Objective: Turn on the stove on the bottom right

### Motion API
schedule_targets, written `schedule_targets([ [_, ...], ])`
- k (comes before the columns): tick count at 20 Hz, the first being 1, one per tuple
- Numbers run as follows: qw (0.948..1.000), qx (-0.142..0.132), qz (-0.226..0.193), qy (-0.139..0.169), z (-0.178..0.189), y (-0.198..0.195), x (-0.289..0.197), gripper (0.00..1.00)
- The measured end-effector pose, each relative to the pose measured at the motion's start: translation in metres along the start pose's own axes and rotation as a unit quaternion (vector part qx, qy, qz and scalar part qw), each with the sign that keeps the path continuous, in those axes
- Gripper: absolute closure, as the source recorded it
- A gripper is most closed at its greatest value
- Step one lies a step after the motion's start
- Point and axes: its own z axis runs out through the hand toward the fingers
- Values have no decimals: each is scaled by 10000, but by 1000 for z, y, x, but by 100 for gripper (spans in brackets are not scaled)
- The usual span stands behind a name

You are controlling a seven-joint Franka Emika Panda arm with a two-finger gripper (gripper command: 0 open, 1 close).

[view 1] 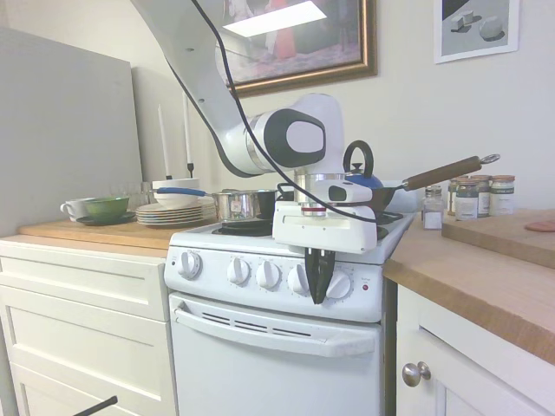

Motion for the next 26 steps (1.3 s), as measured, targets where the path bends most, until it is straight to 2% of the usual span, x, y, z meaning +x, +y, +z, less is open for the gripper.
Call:
schedule_targets([
  [6,9999,-23,-53,156,-13,-8,-10,100],
  [14,9986,245,-132,456,-53,-2,-33,100],
  [15,9985,275,-132,464,-58,0,-38,0],
  [19,9981,373,-178,452,-69,5,-55,0],
  [26,9981,385,-240,427,-70,4,-64,0],
])
